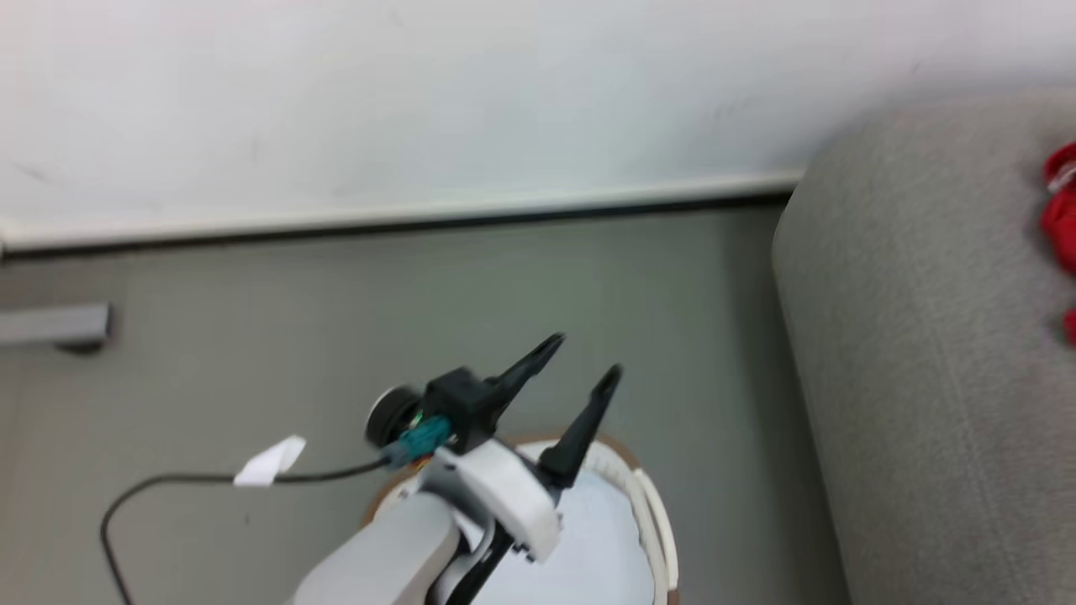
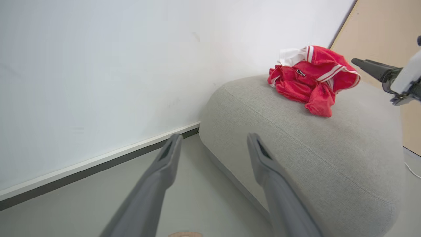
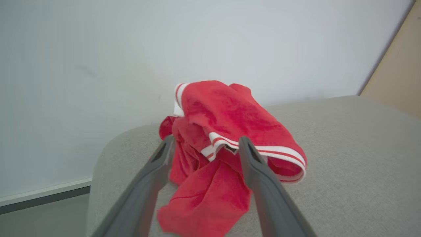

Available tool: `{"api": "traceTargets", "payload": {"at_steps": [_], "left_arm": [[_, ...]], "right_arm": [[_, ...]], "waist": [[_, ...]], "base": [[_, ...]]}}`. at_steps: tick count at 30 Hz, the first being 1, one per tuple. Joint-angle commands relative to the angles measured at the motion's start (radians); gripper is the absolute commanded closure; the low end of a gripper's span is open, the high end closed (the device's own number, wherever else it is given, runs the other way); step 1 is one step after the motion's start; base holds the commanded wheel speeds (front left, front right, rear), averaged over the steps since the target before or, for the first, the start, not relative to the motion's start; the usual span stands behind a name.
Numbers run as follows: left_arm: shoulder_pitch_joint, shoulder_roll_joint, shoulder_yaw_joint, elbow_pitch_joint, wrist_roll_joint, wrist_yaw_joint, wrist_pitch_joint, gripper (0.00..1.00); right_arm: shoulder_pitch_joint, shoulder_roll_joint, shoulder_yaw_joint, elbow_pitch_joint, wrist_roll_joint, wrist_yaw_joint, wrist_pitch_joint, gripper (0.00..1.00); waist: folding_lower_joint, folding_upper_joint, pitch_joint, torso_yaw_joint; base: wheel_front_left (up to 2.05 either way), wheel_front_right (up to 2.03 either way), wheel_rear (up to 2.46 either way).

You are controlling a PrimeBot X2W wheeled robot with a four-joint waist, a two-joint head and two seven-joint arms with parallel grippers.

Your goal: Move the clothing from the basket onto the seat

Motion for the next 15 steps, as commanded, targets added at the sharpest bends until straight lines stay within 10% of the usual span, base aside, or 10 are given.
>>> {"api": "traceTargets", "payload": {"at_steps": [1, 15], "left_arm": [[0.048, 0.012, 0.019, 0.001, -0.007, 0.010, -0.001, 0.00], [0.320, 0.062, 0.219, -0.016, 0.054, 0.099, -0.001, 0.00]], "right_arm": [[0.078, 0.023, 0.021, -0.065, 0.010, -0.002, -0.003, 0.00], [0.523, 0.179, 0.133, -0.531, -0.014, -0.002, 0.000, 0.00]], "waist": [[0.0002, 0.0000, -0.107, -0.008], [0.0002, 0.0000, -0.302, 0.087]], "base": [[0.00, 0.00, 0.00], [0.00, 0.00, 0.00]]}}
